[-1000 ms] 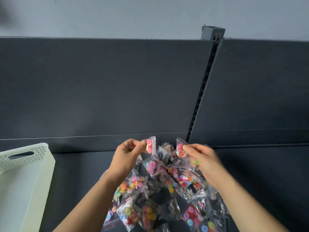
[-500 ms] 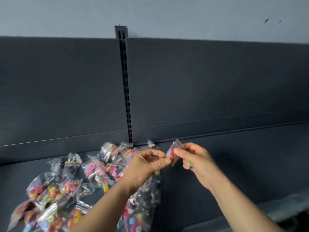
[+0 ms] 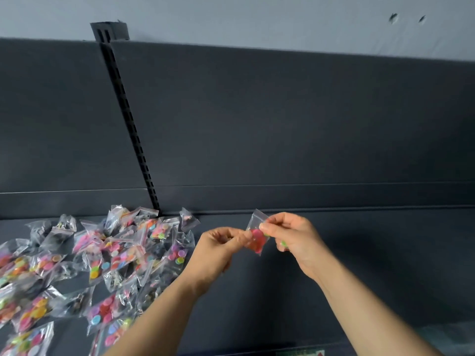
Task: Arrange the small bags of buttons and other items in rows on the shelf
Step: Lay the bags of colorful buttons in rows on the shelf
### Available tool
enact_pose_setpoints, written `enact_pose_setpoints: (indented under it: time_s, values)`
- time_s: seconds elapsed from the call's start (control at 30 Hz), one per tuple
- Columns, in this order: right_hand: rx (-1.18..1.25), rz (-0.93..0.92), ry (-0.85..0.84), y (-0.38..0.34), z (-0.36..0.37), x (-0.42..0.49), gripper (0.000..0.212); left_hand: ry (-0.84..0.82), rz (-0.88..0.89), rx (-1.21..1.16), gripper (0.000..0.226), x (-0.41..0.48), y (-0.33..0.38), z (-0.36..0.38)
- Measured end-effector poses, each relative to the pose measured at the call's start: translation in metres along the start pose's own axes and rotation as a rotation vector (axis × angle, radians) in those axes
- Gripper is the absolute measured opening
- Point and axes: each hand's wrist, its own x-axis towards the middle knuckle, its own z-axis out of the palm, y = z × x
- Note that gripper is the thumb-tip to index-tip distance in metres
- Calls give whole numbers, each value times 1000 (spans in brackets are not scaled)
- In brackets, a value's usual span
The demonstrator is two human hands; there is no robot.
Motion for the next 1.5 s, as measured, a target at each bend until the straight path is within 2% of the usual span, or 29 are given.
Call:
enact_pose_setpoints:
  time_s: [0.17,0.3,0.43,0.6,0.83,0.97,1.1,1.23,1.37,1.5]
  values:
    - [-3,37,32,3,-16,12,6,106,-91,-35,18,6,-11,7]
    - [36,92,21,11,-14,19,24,127,-78,-55,17,15,-16,8]
    - [-42,105,-1,21,-9,22,10,112,-83,-41,20,24,-21,4]
    - [-118,172,31,33,-8,40,4,117,-152,96,19,44,-38,-4]
    - [-282,249,22,49,-11,78,5,78,-146,518,16,81,-64,-10]
    - [-369,273,26,58,-16,101,9,152,-149,689,7,95,-66,-8]
    - [-442,259,15,61,-20,119,11,202,-177,758,26,106,-69,-2]
    - [-478,272,-15,62,-15,131,12,223,-146,737,22,110,-63,6]
    - [-476,257,-27,61,-11,137,7,243,-128,755,27,111,-64,5]
    - [-467,131,-23,65,-15,136,13,234,-94,794,37,112,-65,3]
